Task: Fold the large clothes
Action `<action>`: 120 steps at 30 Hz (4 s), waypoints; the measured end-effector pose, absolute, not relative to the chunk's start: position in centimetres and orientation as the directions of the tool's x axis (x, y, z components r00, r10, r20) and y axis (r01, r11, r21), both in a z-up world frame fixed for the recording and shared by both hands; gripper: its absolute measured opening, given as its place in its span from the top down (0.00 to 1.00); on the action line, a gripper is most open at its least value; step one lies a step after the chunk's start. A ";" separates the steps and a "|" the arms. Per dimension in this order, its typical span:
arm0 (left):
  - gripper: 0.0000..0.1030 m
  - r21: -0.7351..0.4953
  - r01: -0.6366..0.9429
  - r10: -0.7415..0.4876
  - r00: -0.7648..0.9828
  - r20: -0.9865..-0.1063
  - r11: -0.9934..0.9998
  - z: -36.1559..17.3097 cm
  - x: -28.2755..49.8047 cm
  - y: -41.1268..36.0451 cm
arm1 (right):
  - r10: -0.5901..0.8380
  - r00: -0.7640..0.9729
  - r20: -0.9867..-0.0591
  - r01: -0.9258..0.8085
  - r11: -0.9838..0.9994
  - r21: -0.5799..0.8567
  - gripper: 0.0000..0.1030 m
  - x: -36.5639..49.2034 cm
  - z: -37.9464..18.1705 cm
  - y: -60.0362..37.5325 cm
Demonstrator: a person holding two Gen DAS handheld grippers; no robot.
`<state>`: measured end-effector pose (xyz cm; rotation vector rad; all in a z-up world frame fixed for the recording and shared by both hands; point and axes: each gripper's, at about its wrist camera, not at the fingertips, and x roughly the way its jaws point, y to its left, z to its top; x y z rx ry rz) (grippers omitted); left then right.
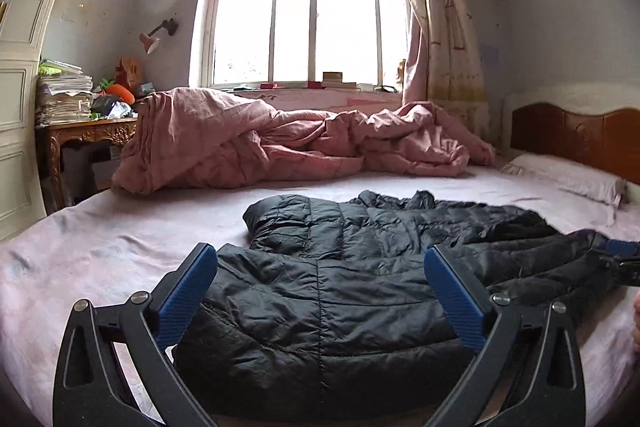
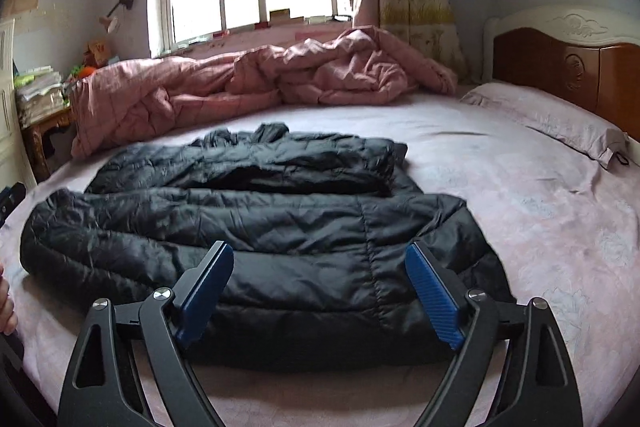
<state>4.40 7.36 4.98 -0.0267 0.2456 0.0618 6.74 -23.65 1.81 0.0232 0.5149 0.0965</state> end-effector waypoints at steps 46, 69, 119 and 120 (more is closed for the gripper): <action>0.00 0.465 0.065 0.172 0.877 -0.449 0.883 -0.8 5.9 -1.8 | -0.066 0.849 -0.524 -0.180 0.897 -0.404 0.13 5.4 -1.8 -16.0; 0.00 0.214 -0.125 0.217 0.842 -0.493 0.969 1.0 6.9 6.5 | -0.131 0.884 -0.449 0.029 0.974 -0.227 0.12 6.3 1.2 -22.7; 0.01 -0.353 -0.165 -0.067 0.826 -0.560 0.921 4.8 17.2 18.3 | 0.086 0.808 -0.583 0.157 0.922 0.354 0.13 16.2 3.4 -35.2; 0.04 -0.401 -0.140 -0.130 0.808 -0.575 0.905 4.1 17.8 18.5 | 0.139 0.789 -0.599 0.133 0.912 0.387 0.13 16.7 2.7 -35.5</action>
